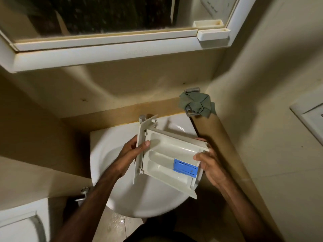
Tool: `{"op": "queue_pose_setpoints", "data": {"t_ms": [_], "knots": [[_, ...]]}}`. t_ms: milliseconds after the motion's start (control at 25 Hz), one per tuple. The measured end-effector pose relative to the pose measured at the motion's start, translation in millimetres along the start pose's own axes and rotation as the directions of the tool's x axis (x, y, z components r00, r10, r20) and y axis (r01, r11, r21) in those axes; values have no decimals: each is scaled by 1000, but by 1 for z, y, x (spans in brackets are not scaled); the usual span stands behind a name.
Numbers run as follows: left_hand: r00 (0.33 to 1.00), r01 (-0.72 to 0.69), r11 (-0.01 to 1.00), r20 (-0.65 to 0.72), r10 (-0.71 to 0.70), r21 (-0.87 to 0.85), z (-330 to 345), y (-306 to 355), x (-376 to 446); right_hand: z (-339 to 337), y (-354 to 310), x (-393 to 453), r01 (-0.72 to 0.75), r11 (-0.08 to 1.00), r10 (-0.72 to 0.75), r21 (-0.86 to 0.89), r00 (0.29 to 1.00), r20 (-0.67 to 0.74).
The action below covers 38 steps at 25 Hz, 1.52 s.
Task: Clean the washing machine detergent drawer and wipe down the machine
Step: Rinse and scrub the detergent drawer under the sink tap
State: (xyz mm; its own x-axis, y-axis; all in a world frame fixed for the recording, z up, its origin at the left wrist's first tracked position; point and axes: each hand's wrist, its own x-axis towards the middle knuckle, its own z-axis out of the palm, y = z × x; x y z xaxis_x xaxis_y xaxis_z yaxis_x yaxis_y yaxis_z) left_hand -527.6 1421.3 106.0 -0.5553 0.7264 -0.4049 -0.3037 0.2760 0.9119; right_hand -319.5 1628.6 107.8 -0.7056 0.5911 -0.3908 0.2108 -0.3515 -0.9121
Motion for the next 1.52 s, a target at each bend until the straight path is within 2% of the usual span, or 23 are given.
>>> {"op": "queue_pose_setpoints", "data": {"t_ms": [160, 240, 360, 480, 640, 720, 800, 920, 1000, 1080, 1240, 1360, 1440, 1480, 1520], "knots": [[989, -75, 996, -121, 79, 38, 1, 7, -24, 3, 8, 20, -27, 999, 32, -39, 992, 119], [974, -111, 983, -183, 137, 145, 2, 18, -35, 4, 17, 28, -35, 994, 49, -101, 988, 144], [972, -116, 925, -148, 180, 362, 4, 47, -50, 10, 27, 31, -119, 986, 133, -117, 983, 125], [967, -138, 874, -126, 220, 465, 10, 75, -57, 19, 27, 29, -191, 975, 206, -115, 967, 148], [922, -197, 784, -161, 353, 589, 10, 93, -45, 20, 30, 27, -160, 946, 243, -281, 924, 295], [913, -196, 728, -148, 380, 657, 8, 100, -40, 18, 40, 23, -146, 908, 281, -392, 908, 312], [917, -182, 681, -127, 377, 709, 7, 106, -36, 18, 44, 18, -80, 873, 228, -482, 939, 257], [929, -177, 572, -55, 365, 801, 10, 112, -30, 28, 31, 15, 91, 829, 39, -552, 975, 219], [934, -196, 507, 2, 358, 839, 16, 114, -27, 40, 12, 16, 224, 827, -98, -515, 960, 261], [937, -233, 481, 62, 345, 845, 20, 117, -25, 57, -6, 17, 292, 842, -182, -453, 945, 271], [932, -273, 481, 106, 345, 833, 25, 118, -25, 85, -14, 23, 236, 904, -208, -356, 971, 116], [919, -305, 479, 123, 374, 823, 23, 119, -35, 92, -8, 25, 204, 915, -199, -347, 979, 50], [889, -339, 501, 96, 448, 796, 12, 120, -47, 93, -4, 23, 163, 935, -161, -315, 986, 34], [837, -377, 537, 29, 547, 755, 6, 115, -54, 92, -2, 23, 146, 946, -146, -289, 989, 22], [728, -444, 580, -102, 678, 683, 1, 107, -61, 89, -1, 24, 130, 957, -133, -258, 991, 7]]}}
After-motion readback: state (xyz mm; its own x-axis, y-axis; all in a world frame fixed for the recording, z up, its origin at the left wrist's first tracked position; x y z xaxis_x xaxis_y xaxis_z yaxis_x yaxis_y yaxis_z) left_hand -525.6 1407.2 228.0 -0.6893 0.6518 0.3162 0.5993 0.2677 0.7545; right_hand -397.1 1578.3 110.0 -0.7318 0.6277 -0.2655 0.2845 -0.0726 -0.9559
